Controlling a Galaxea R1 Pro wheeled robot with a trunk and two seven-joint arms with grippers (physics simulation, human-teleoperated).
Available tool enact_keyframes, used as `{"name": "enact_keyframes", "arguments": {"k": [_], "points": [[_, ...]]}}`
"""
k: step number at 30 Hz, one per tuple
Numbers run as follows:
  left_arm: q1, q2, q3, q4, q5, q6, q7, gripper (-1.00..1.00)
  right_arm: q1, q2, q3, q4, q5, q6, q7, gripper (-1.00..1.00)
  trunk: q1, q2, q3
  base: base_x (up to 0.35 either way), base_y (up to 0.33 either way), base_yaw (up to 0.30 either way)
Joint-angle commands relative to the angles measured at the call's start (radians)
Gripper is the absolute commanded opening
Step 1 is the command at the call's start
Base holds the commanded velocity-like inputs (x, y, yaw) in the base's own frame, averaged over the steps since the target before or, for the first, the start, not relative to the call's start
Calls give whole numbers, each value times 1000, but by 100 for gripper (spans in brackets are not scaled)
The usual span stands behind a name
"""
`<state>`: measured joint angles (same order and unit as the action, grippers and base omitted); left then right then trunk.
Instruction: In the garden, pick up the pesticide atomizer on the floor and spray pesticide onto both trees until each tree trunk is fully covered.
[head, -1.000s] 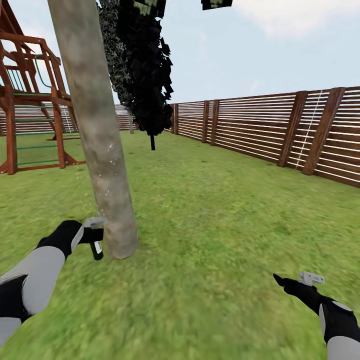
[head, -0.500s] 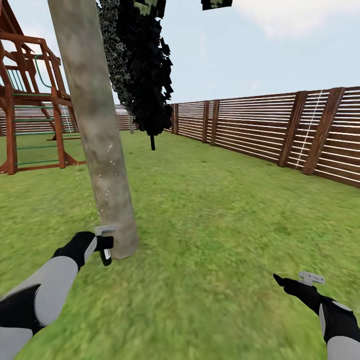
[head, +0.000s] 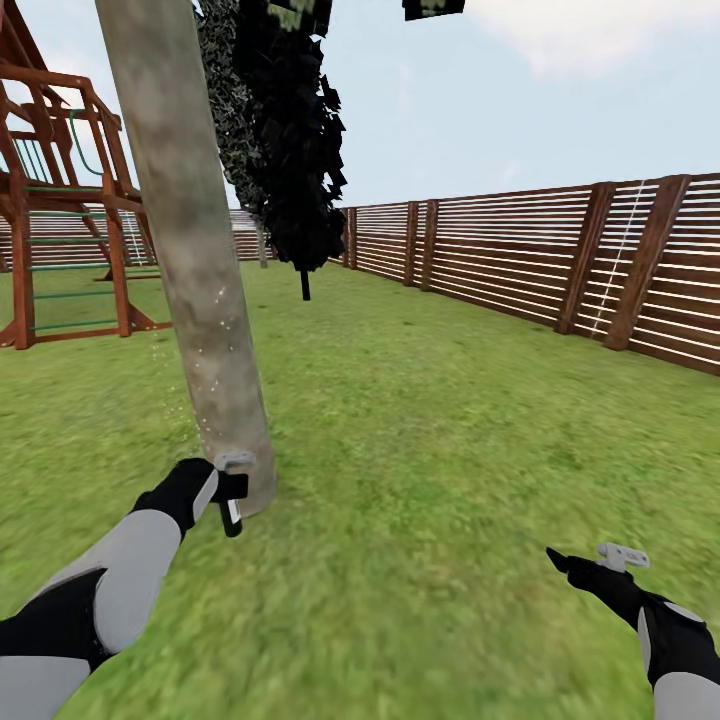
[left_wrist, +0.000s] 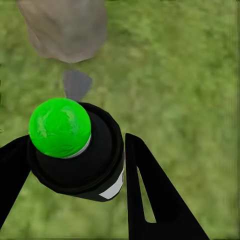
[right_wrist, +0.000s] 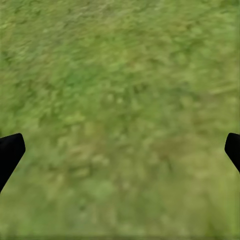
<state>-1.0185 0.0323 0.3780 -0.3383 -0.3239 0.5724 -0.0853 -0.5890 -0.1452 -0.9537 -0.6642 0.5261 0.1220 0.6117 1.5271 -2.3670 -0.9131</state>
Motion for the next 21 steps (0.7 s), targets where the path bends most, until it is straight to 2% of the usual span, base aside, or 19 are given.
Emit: {"name": "enact_keyframes", "arguments": {"k": [1,4,6,13,21], "points": [[0,-1,0,-30,0,18,3,-100,0,0,0,0,0,0,0,100,0,0,0,0,0,0],[0,-2,-1,-122,-1,108,7,-100,0,0,0,0,0,0,-1,100,0,0,0,0,0,0],[0,2,1,-150,-3,130,7,-100,0,0,0,0,0,-1,-1,100,0,0,0,0,0,0],[0,44,6,-173,-4,140,32,-100,0,0,0,0,0,0,-1,100,0,0,0,0,0,0],[9,51,7,-172,-4,158,32,-100,0,0,1,0,0,-7,2,100,0,0,0,0,-8,0]]}}
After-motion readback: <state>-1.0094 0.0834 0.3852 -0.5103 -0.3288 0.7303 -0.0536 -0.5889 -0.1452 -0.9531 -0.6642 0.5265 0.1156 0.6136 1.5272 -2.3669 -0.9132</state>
